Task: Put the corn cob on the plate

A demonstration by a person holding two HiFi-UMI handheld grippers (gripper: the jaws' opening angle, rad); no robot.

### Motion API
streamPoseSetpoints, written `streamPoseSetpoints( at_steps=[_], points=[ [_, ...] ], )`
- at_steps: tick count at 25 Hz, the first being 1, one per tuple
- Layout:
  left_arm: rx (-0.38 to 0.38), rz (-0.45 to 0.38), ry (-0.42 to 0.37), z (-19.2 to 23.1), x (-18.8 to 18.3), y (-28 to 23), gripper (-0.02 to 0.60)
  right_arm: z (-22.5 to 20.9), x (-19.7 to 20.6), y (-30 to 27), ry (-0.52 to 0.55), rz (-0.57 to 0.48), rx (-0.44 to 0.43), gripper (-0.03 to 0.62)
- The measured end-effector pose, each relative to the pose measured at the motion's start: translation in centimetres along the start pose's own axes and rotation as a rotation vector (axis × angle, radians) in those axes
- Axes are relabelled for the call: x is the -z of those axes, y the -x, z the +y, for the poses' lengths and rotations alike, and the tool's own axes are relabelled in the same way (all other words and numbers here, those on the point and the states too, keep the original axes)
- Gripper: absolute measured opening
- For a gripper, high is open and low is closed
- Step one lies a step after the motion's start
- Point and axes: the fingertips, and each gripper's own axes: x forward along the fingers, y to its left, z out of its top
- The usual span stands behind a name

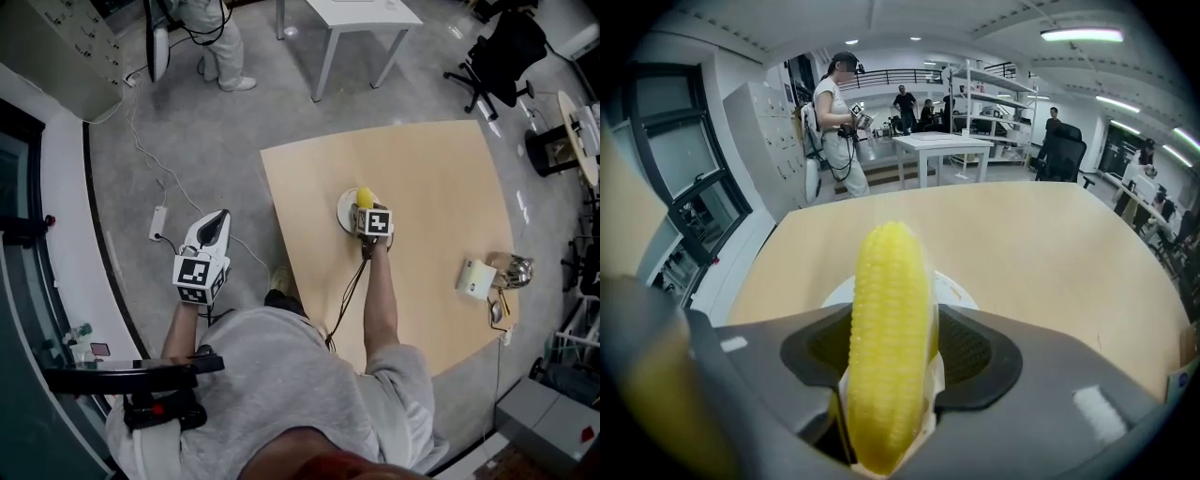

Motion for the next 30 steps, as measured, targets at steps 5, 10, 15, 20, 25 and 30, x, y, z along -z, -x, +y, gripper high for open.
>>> streamPoseSetpoints(
  at_steps=[5,10,15,20,25,30],
  points=[
    [-0.004,0.003,0.003,0.1,-0.2,-0.1,0.018,0.0,0.4,-0.5,-0.006,0.036,0.007,0.256],
    [-0.015,0.008,0.017,0.6,0.0,0.2,0.018,0.1,0.5,-1.0,-0.008,0.046,0.007,0.256],
    [-0.032,0.015,0.033,1.1,0.3,0.5,0.018,0.0,0.5,-1.4,-0.001,0.044,0.0,0.256],
    [-0.034,0.015,0.033,1.2,0.3,0.4,0.018,0.1,0.3,-1.5,0.003,0.034,0.004,0.258],
    [-0.03,0.014,0.035,1.0,0.4,0.4,0.018,-0.1,0.5,-1.8,0.001,0.029,0.008,0.259],
    [-0.033,0.011,0.035,1.2,0.4,0.4,0.018,-0.2,-0.3,-1.6,0.021,0.002,0.021,0.262]
  ],
)
